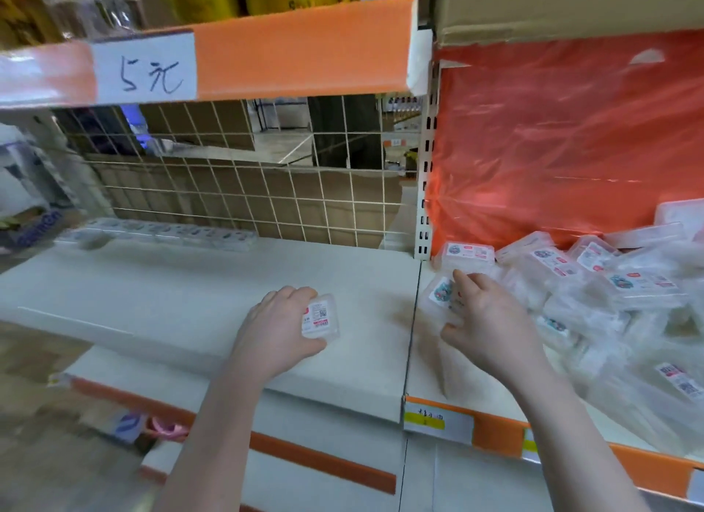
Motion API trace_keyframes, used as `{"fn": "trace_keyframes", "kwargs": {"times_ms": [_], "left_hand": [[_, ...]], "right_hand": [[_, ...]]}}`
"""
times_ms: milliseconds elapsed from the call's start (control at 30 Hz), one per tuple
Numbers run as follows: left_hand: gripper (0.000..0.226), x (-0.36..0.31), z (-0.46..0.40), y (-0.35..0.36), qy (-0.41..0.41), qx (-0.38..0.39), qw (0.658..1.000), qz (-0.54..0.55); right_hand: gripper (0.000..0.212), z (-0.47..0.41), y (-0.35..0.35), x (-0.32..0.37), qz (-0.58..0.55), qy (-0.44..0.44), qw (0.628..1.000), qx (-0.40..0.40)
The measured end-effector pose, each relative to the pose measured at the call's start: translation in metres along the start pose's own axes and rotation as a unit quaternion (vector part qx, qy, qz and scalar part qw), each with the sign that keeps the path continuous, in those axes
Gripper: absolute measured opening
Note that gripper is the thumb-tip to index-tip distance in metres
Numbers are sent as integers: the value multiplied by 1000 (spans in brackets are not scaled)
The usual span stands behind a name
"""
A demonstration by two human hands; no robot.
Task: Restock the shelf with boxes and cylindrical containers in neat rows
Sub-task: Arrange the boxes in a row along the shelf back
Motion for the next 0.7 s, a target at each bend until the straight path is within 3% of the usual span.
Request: {"fn": "trace_keyframes", "kwargs": {"times_ms": [267, 433, 700], "left_hand": [[62, 99, 20, -30, -23, -6, 1000, 14], [62, 200, 34, -54, -28, -6, 999, 15], [61, 355, 45, -103, -58, -7, 998, 2]], "right_hand": [[65, -5, 27, 108, 2, -48, 999, 15], [60, -6, 60, 209, -8, -60, 998, 20], [68, -22, 104, 351, -27, -66, 997, 40]]}}
Point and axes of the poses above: each hand's wrist, its own z-axis away from the middle knuckle, its own y-axis out of the palm, x = y × z, the point moved 2 cm from there along -z, towards the middle knuckle, and after that the axes turned 11 degrees about -x, right-handed, at the moved point
